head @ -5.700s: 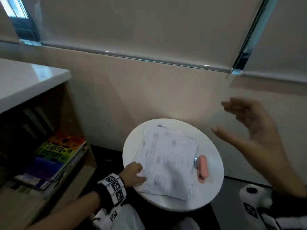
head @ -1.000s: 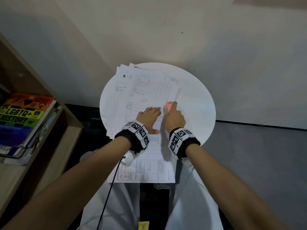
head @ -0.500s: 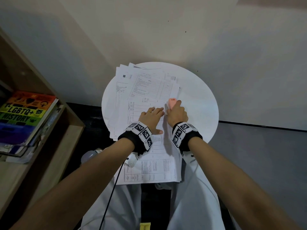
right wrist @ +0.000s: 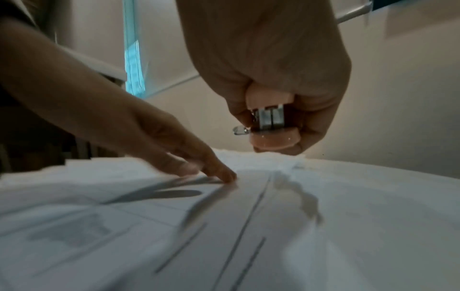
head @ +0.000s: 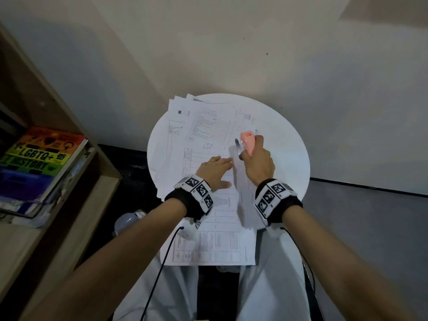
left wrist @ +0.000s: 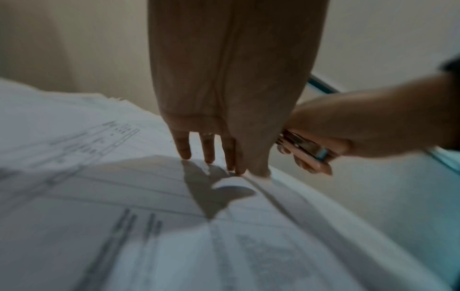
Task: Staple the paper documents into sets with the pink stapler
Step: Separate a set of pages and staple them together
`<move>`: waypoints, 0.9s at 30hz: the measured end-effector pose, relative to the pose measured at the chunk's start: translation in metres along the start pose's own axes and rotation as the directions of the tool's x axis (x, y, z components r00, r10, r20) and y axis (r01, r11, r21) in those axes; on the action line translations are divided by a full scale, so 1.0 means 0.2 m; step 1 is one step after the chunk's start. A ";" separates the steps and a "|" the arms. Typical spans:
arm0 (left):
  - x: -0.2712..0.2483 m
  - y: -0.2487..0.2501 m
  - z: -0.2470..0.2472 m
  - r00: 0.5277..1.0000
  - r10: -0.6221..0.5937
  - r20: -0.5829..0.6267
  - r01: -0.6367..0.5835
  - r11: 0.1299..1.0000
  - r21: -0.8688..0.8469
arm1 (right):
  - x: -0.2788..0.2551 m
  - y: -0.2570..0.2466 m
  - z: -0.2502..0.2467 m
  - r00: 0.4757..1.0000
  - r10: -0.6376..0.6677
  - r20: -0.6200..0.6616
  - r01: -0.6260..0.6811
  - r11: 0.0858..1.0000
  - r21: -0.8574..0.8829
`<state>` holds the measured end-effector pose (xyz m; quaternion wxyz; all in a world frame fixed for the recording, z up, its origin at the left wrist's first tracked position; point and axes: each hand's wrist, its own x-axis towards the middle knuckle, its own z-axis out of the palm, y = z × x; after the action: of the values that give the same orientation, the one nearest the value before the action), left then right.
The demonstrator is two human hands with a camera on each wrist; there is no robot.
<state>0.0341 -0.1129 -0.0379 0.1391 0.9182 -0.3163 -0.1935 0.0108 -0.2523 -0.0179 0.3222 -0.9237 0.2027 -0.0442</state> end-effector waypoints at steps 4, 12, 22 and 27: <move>-0.06 0.09 -0.03 0.942 -0.227 -0.249 -0.058 0.619 -0.783 | -0.12 -0.02 -0.07 0.996 -0.088 0.007 0.087 0.993 0.078; -0.28 0.21 -0.06 0.811 -0.452 -0.371 -0.272 0.270 -0.924 | -0.37 -0.10 -0.12 0.983 -0.180 0.023 0.173 0.970 0.170; -0.48 0.10 -0.10 0.707 -0.548 -0.446 -0.260 0.385 -0.885 | -0.58 -0.17 -0.07 0.959 -0.268 0.098 0.257 0.960 0.111; -0.65 -0.28 -0.14 0.674 -0.611 -0.415 -0.111 0.472 -0.875 | -0.49 -0.07 -0.05 0.974 -0.161 0.161 0.138 0.980 0.142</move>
<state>-0.0180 0.0163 -0.0001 0.6414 0.7655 0.0492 0.0133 -0.0758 -0.2090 0.0027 0.3937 -0.9137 0.1005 -0.0016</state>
